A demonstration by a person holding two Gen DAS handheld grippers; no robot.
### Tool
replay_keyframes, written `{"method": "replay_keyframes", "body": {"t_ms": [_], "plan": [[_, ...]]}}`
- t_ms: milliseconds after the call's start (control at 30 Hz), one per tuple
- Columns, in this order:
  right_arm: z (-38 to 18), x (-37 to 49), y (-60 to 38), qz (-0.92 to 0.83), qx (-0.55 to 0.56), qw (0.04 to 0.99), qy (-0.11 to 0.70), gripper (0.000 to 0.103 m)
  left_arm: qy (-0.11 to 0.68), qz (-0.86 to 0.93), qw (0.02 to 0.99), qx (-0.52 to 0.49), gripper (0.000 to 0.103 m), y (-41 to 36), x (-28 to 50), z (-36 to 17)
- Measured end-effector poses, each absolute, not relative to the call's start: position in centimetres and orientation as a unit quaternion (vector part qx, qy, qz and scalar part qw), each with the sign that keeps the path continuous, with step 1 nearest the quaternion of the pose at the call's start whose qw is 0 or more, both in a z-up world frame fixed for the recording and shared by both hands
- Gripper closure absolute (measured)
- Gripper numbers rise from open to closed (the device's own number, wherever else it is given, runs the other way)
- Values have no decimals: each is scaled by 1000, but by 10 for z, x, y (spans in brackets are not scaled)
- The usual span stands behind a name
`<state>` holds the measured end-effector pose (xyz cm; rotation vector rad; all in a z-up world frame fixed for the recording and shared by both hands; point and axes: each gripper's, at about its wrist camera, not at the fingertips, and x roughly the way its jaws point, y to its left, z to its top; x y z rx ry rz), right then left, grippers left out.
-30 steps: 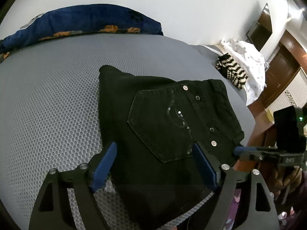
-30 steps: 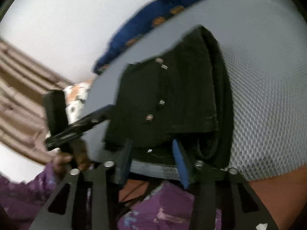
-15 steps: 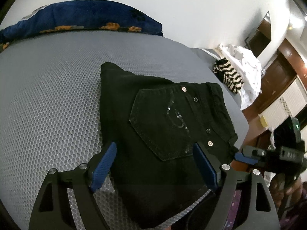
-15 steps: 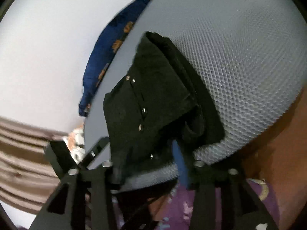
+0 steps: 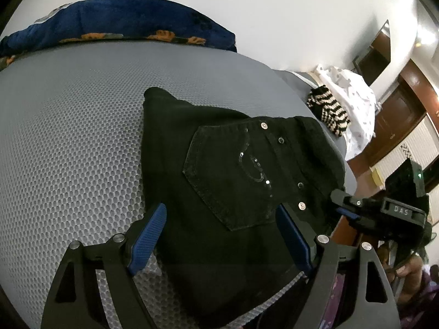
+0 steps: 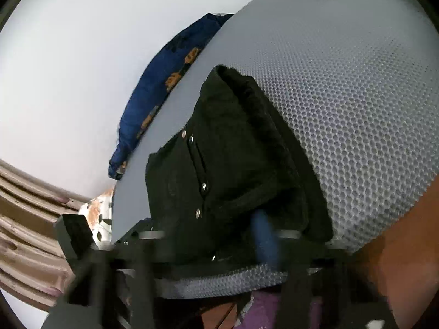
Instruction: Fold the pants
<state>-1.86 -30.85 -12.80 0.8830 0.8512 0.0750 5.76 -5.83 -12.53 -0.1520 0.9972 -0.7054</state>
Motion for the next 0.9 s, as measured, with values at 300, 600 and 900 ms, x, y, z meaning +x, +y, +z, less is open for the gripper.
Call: {"method": "replay_keyframes", "body": {"t_ms": [300, 600, 900], "plan": [[-99, -46, -320, 91, 449, 810, 366, 88, 469, -333, 815, -69, 21, -57, 57, -119], [-143, -55, -327, 66, 467, 784, 403, 95, 469, -329, 819, -42, 21, -64, 55, -129], [-149, -60, -332, 75, 466, 780, 410, 96, 456, -316, 831, -37, 21, -67, 51, -136]]}}
